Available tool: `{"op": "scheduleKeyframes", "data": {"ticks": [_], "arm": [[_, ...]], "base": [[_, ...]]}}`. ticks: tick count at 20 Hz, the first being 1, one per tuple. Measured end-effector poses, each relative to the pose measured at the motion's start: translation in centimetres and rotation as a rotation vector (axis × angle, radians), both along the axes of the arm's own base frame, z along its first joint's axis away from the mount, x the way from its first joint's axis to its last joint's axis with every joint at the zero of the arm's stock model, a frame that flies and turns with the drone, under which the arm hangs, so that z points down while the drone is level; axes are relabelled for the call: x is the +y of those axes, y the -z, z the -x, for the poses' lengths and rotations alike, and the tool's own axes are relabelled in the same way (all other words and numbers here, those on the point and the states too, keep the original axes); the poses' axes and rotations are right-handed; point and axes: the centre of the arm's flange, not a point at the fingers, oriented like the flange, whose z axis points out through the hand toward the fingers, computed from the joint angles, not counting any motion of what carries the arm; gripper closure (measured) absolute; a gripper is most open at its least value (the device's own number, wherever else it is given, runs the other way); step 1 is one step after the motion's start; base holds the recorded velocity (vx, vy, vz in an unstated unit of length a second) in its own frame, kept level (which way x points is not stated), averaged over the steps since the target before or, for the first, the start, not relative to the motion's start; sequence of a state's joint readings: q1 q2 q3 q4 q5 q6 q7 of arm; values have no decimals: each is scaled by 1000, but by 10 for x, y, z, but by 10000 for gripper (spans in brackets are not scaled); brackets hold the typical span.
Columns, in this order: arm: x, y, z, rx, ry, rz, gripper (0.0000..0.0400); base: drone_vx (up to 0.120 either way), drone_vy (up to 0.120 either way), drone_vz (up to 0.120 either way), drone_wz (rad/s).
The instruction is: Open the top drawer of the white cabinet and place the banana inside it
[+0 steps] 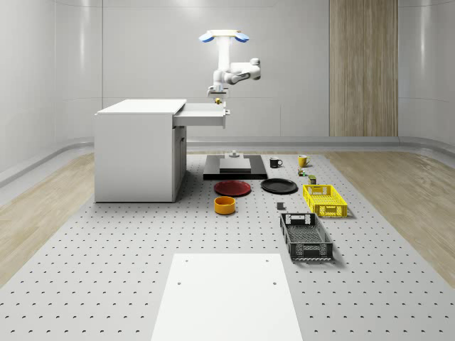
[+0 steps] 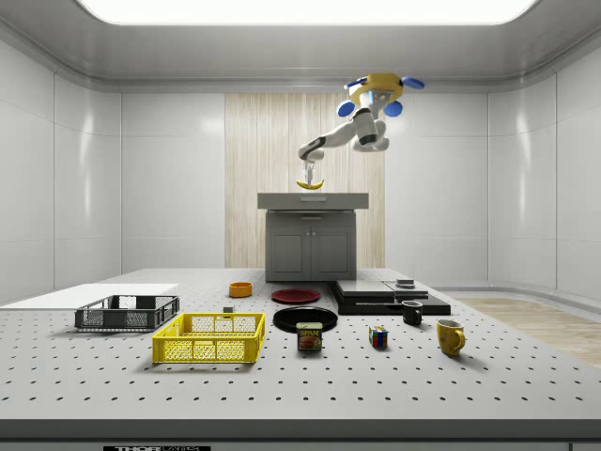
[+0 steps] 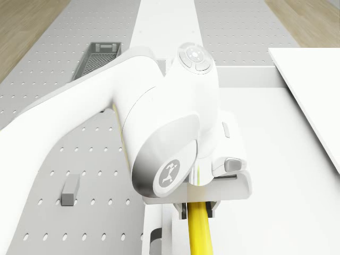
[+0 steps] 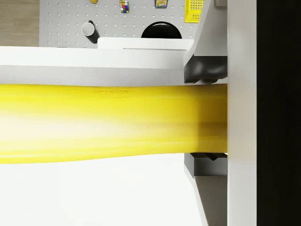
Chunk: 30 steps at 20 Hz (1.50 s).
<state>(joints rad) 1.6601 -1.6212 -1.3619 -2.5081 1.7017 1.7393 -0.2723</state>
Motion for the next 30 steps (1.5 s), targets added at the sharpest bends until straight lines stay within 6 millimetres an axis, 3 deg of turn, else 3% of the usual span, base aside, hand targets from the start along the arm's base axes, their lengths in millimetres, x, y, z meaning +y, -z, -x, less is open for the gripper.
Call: {"op": "scheduleKeyframes", "data": {"ticks": [13,30], "arm": [[0,-3,0,0,0,0,210],[0,-68,0,0,0,0,210]], "base": [[0,-111,0,0],[0,0,0,0]]}}
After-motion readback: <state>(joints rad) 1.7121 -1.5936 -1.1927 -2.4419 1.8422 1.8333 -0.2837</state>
